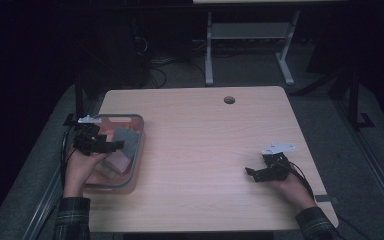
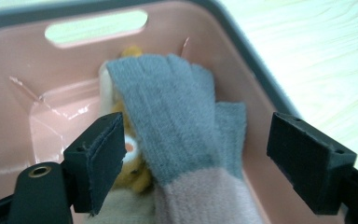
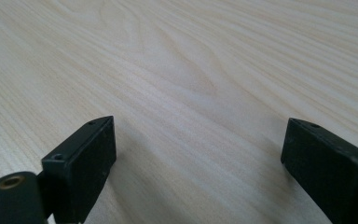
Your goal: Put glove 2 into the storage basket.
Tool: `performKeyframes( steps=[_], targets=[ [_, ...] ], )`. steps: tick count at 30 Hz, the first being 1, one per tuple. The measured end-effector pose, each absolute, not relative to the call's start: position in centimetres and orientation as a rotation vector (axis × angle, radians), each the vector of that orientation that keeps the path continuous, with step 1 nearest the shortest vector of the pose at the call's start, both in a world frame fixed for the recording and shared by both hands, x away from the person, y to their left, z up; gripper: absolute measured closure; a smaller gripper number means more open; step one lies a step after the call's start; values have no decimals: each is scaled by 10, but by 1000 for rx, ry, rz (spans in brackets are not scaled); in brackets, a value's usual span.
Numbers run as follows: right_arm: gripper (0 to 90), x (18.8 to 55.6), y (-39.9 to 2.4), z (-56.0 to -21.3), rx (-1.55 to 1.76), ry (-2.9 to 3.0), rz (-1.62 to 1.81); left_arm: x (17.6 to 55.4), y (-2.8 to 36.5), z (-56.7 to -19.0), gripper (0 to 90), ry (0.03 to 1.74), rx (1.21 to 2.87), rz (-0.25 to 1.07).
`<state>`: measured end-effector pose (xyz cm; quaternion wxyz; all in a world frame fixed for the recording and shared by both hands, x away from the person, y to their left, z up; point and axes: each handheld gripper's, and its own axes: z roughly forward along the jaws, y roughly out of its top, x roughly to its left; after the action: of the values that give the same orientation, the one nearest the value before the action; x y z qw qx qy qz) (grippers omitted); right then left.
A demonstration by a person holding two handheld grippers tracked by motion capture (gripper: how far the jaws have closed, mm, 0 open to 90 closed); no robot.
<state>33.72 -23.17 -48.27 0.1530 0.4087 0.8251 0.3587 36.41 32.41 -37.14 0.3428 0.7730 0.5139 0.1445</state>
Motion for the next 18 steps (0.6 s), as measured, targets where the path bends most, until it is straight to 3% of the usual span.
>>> performKeyframes(
  steps=[18],
  targets=[
    [99, 337, -232, -482, 1185, 2366, 1028, 364, 276, -362, 182, 1114, 2018, 214]
  ],
)
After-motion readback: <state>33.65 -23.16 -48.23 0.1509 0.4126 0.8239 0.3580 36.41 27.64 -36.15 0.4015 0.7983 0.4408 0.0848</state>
